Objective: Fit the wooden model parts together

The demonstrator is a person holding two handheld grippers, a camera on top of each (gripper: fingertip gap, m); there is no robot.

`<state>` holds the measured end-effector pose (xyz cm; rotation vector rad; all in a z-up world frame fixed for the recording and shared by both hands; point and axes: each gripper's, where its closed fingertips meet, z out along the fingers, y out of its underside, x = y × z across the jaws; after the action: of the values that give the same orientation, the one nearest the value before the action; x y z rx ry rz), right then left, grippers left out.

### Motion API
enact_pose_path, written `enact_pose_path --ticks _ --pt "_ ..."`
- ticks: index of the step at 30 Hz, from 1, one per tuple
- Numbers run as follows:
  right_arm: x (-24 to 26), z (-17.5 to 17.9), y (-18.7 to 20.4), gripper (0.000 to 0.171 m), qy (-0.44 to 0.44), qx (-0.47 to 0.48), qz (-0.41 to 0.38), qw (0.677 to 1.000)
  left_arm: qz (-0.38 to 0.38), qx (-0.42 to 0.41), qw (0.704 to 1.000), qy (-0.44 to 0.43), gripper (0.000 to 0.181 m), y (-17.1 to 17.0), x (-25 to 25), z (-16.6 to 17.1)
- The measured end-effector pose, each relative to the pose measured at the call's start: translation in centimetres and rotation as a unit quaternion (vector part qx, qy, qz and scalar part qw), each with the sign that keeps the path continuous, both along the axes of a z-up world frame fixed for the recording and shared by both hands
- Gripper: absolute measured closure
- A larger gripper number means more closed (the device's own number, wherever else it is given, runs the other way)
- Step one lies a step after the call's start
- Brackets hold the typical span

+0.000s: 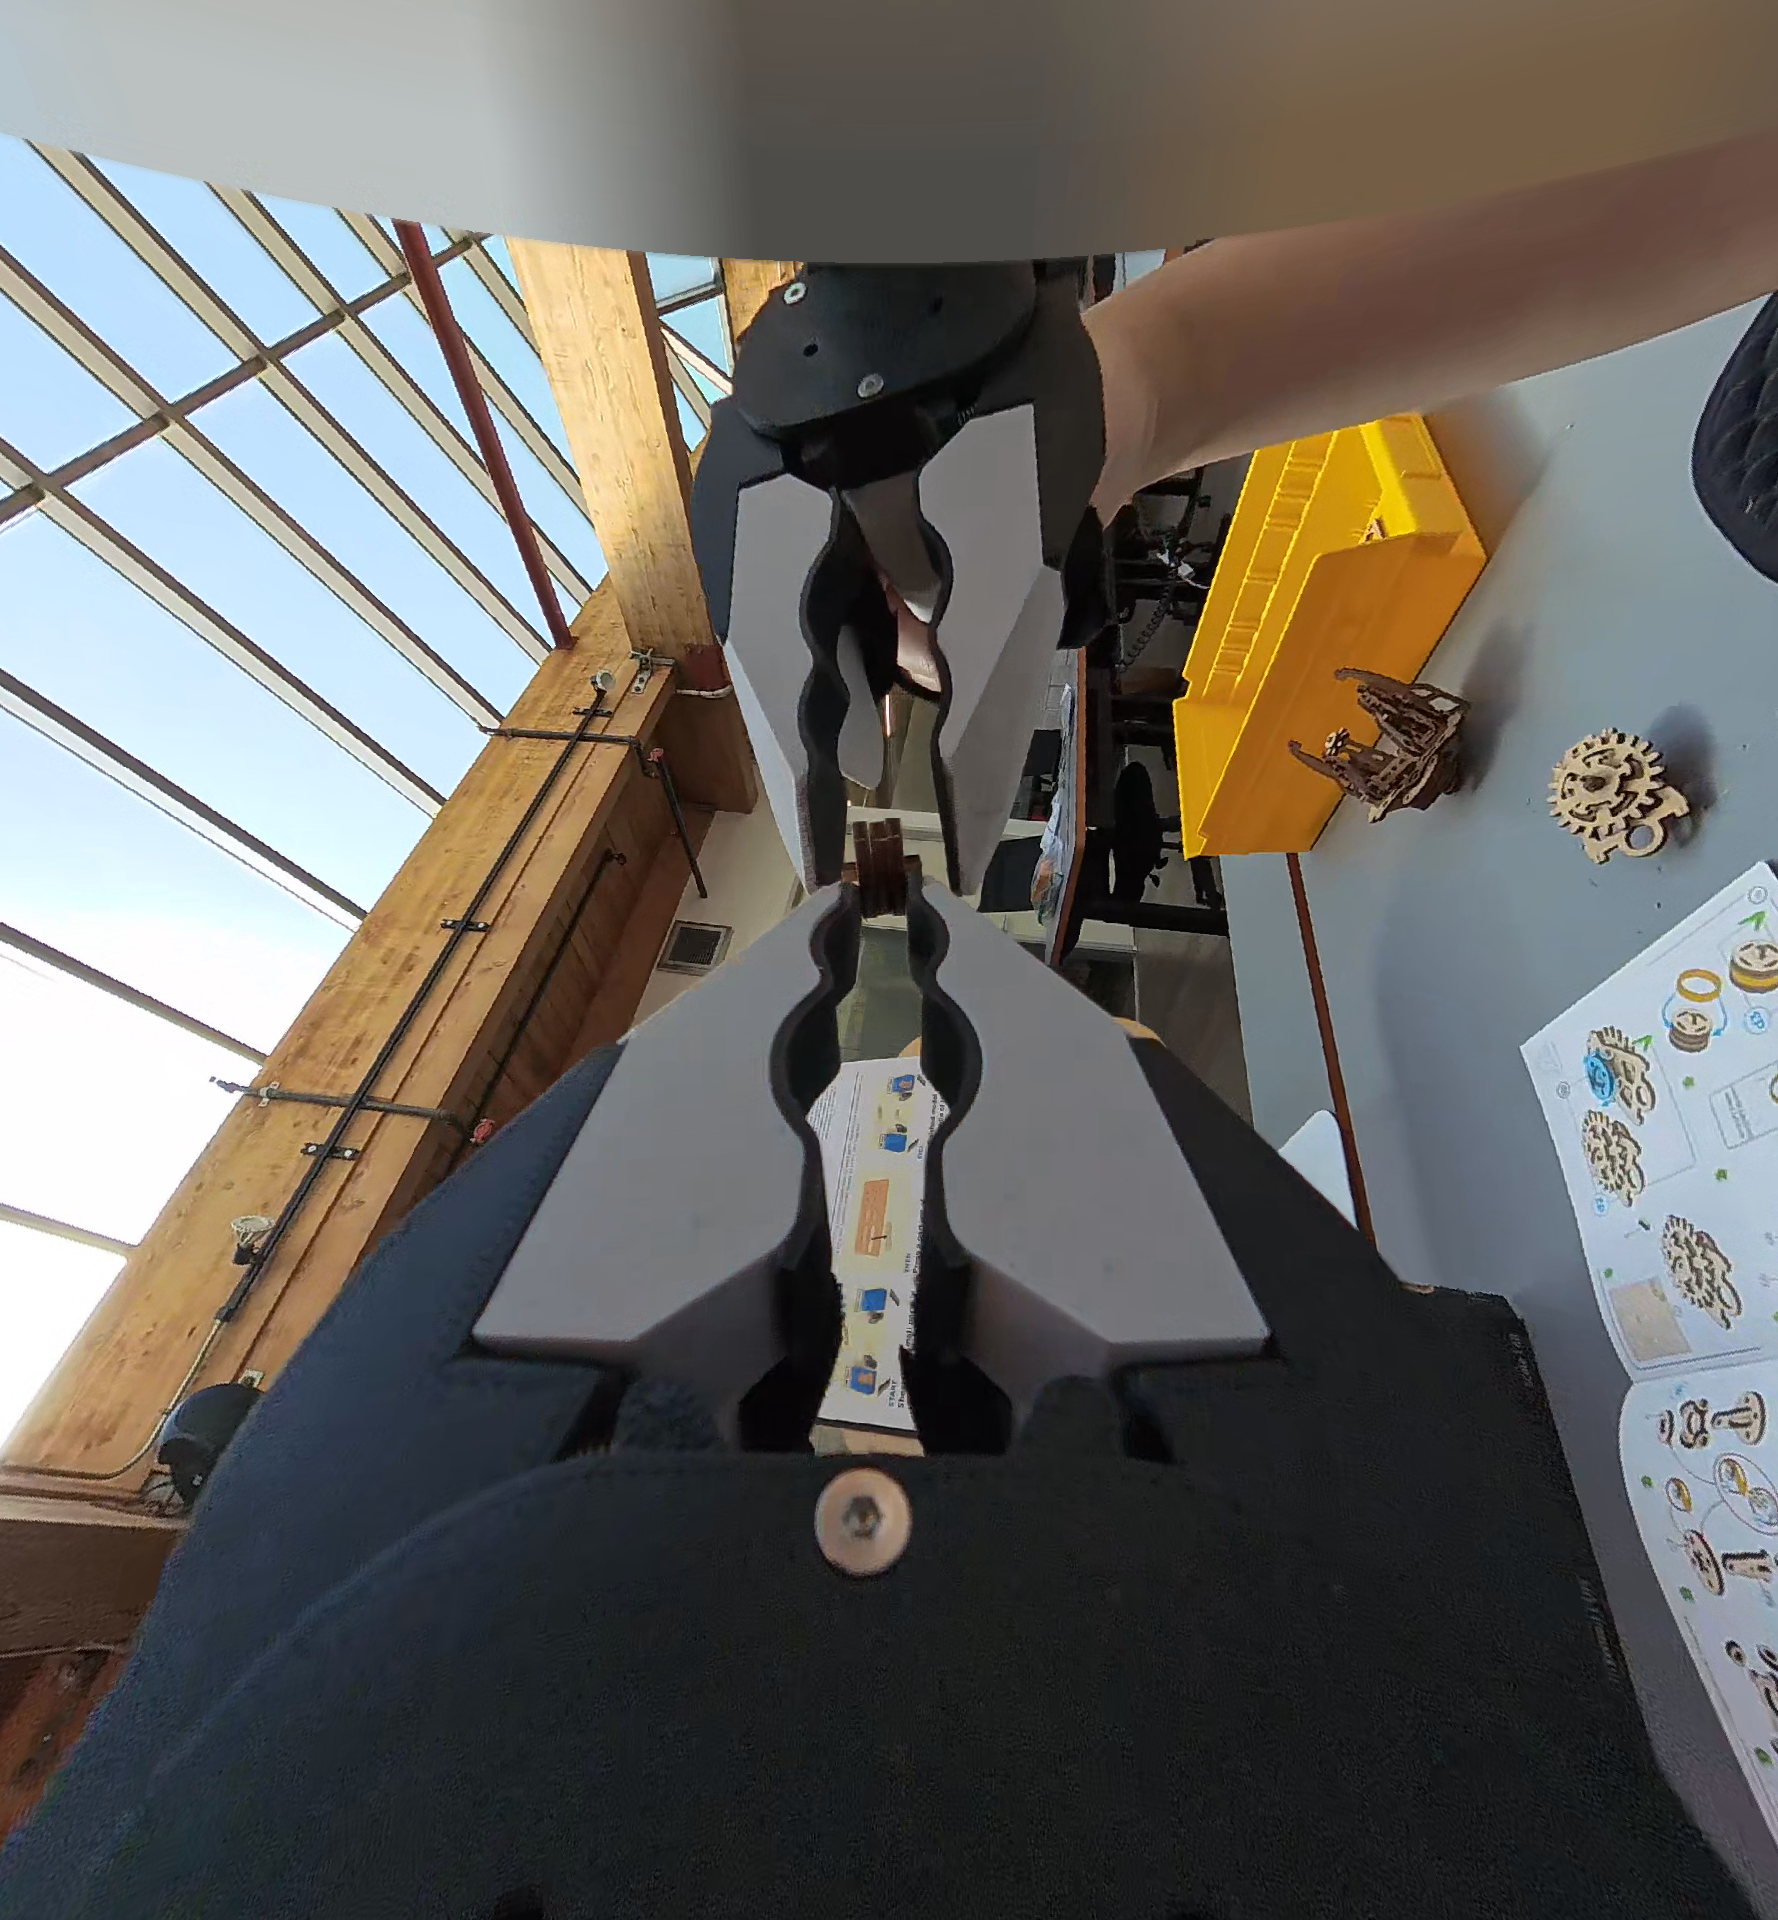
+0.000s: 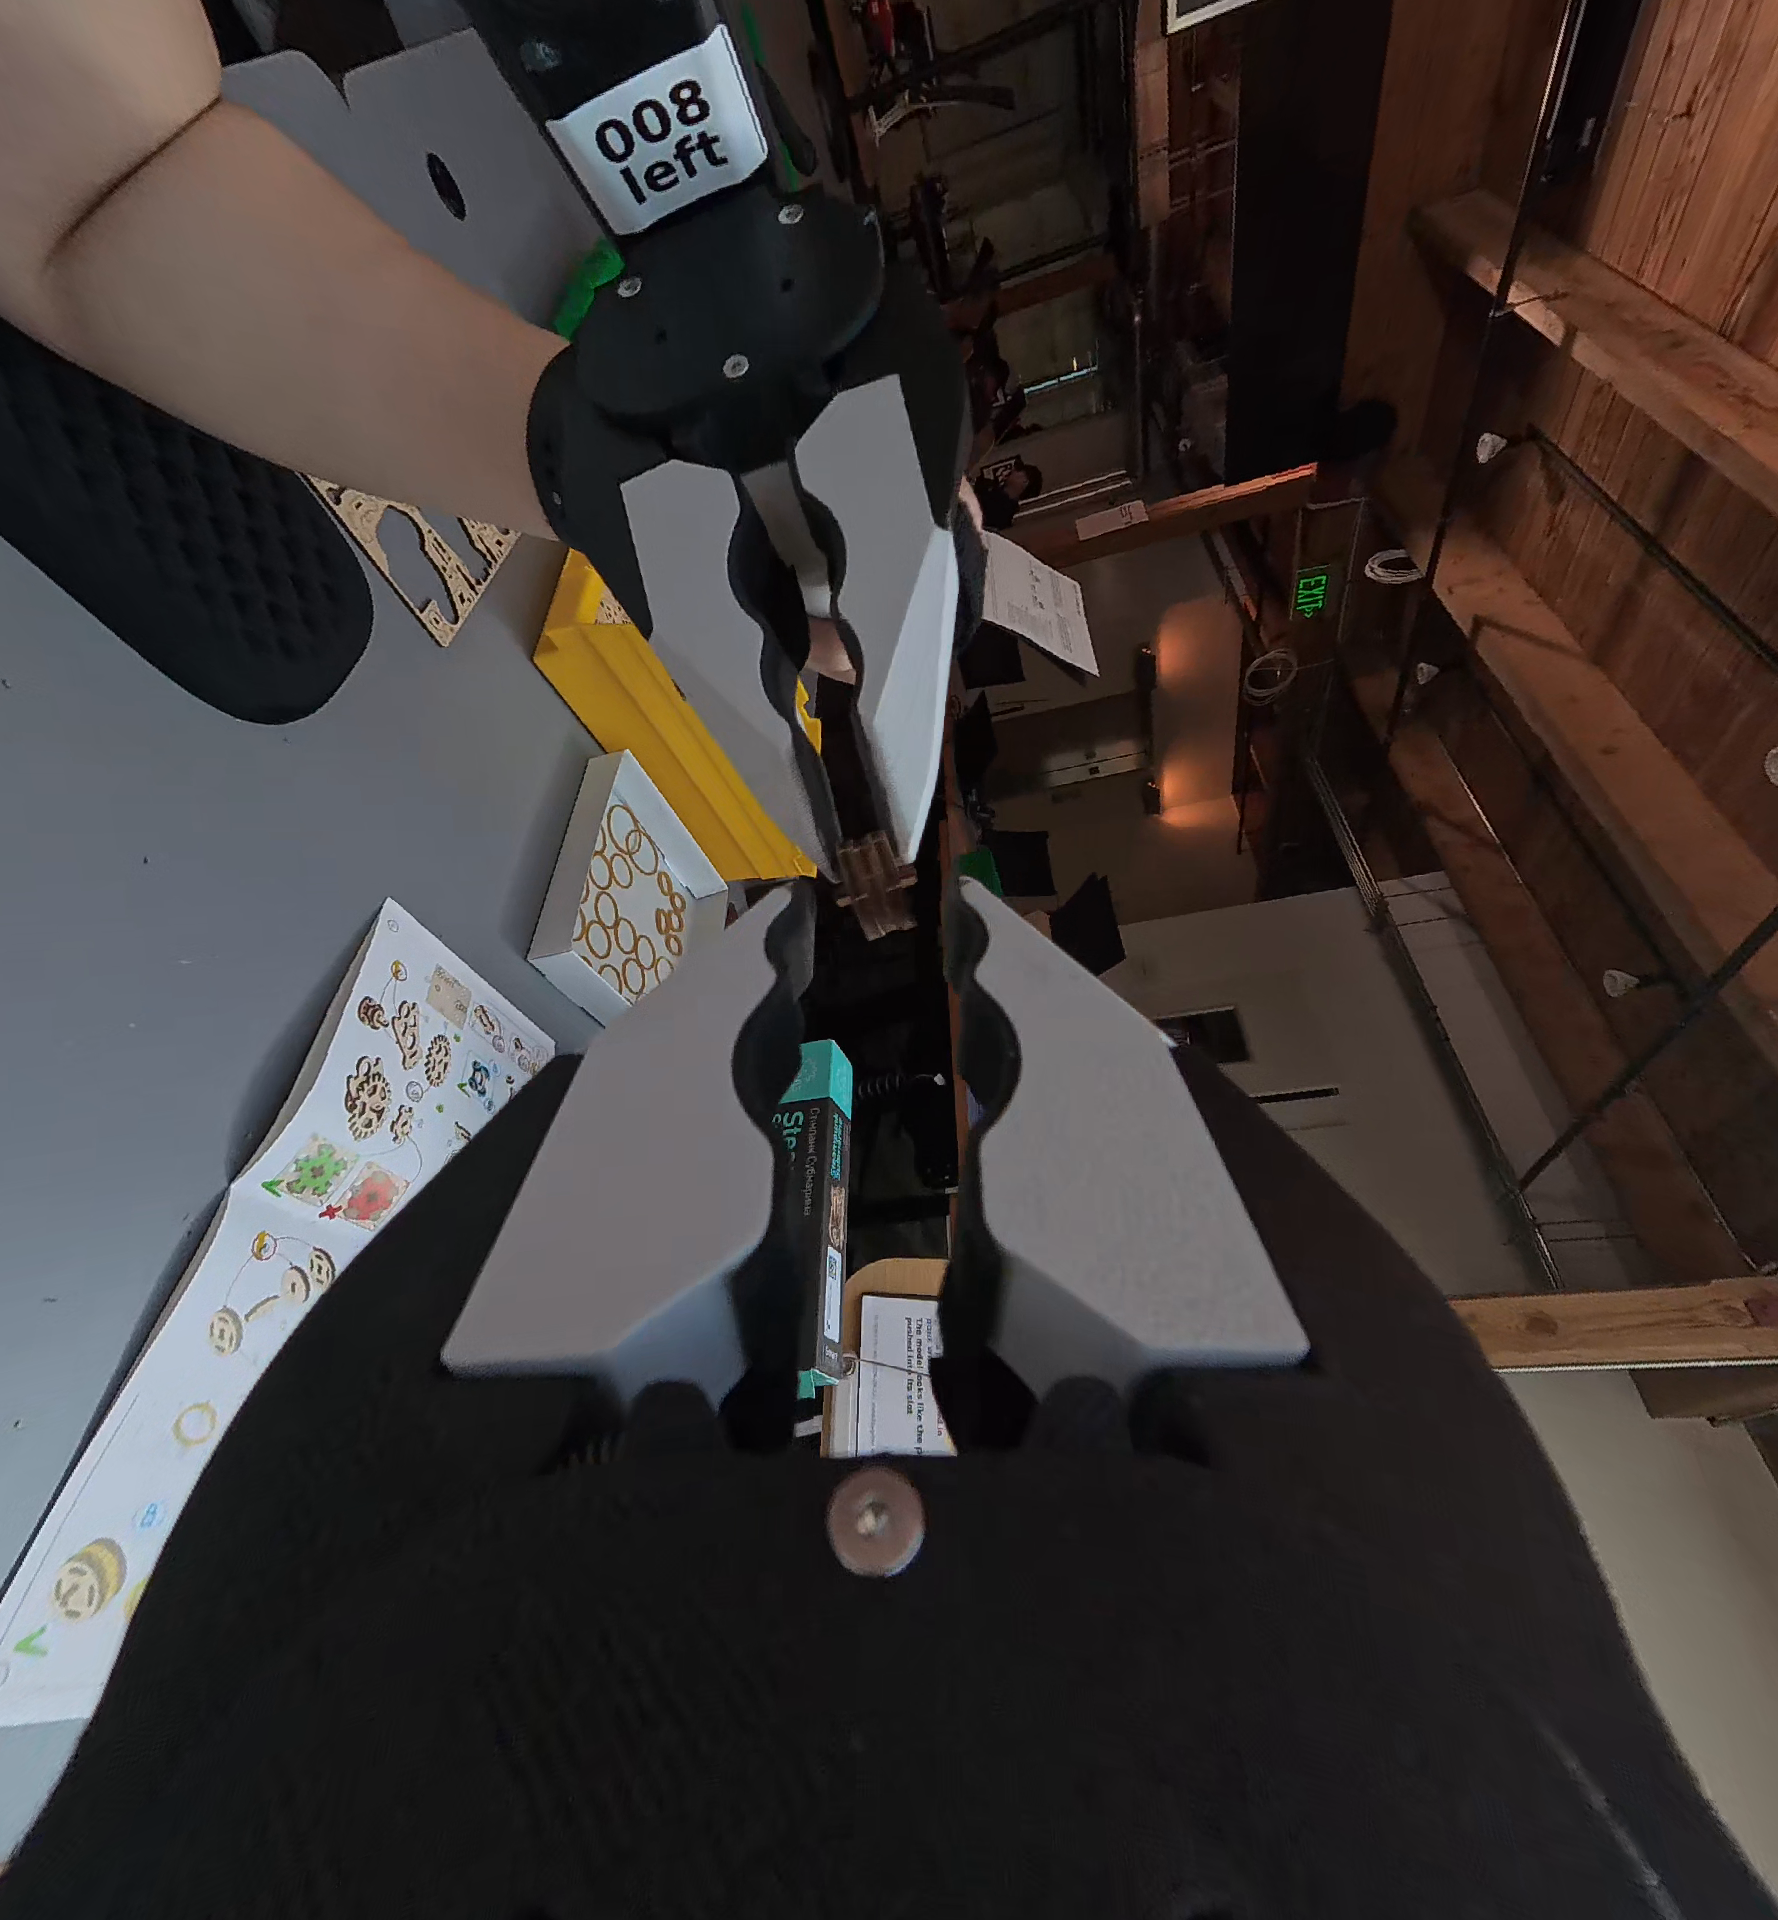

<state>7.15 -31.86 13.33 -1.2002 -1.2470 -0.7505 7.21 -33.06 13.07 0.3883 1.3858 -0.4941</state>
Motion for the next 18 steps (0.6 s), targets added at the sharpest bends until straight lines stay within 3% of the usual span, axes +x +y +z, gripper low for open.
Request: enact_pose_path --ticks 8,18 --pt "-0.1 0.2 -0.1 0.150 -0.037 0.027 -0.016 0.999 0.013 0.032 0.998 -0.043 0.174 0.0 -0.6 0.3" --pt "1.9 -0.8 1.8 0.158 -0.147 0.034 -0.186 0.971 0.001 -0.027 0.997 0.067 0.175 0.1 0.3 -0.6"
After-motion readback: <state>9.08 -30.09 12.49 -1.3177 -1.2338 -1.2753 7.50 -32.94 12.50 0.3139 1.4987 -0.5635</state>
